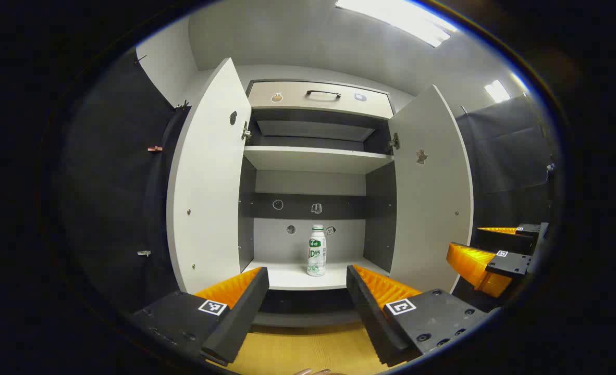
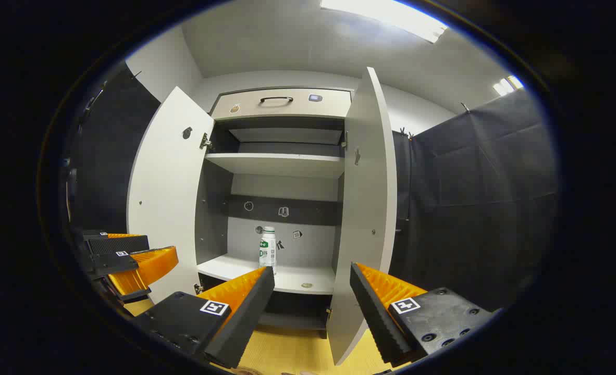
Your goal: Grasp the bottle in the cabinet with the left hand and place it on the coaster, then close the right door with the right hand and the left door with the left hand.
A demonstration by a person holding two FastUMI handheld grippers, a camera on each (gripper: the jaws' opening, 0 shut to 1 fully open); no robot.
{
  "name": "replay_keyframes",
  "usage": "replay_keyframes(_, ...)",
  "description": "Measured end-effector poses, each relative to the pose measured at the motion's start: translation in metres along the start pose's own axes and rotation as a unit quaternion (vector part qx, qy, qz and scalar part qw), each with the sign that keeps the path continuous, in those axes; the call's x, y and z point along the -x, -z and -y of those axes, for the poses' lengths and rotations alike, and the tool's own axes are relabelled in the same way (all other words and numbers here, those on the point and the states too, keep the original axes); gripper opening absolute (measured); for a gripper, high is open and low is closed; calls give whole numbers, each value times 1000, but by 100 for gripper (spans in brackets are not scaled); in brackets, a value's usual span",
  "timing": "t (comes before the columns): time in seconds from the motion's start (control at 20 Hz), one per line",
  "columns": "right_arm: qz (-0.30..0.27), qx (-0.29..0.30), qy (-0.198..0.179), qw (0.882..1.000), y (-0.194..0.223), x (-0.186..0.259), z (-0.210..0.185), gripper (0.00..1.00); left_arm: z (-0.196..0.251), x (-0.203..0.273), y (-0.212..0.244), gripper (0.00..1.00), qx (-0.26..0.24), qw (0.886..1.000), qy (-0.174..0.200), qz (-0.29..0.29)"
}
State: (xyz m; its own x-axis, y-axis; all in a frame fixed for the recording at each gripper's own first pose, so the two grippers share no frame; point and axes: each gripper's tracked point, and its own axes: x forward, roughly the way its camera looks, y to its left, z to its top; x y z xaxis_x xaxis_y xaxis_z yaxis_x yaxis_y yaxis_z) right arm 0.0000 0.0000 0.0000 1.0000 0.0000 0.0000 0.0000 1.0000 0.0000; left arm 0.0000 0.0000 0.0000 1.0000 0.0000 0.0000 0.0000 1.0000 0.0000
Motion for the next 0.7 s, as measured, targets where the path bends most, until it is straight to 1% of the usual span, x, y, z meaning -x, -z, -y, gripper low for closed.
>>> replay_keyframes(0.3,6,7,-12,1000,0,0,-8,96,-2,-3,-1,94,-6,1000,-1,1)
replay_keyframes(0.55,17,26,-11,999,-3,3,-6,96,-2,-5,3,95,-2,1000,-3,0)
replay_keyframes(0.7,14,22,-21,999,-1,3,-10,96,1,-8,4,94,-1,1000,-2,-3)
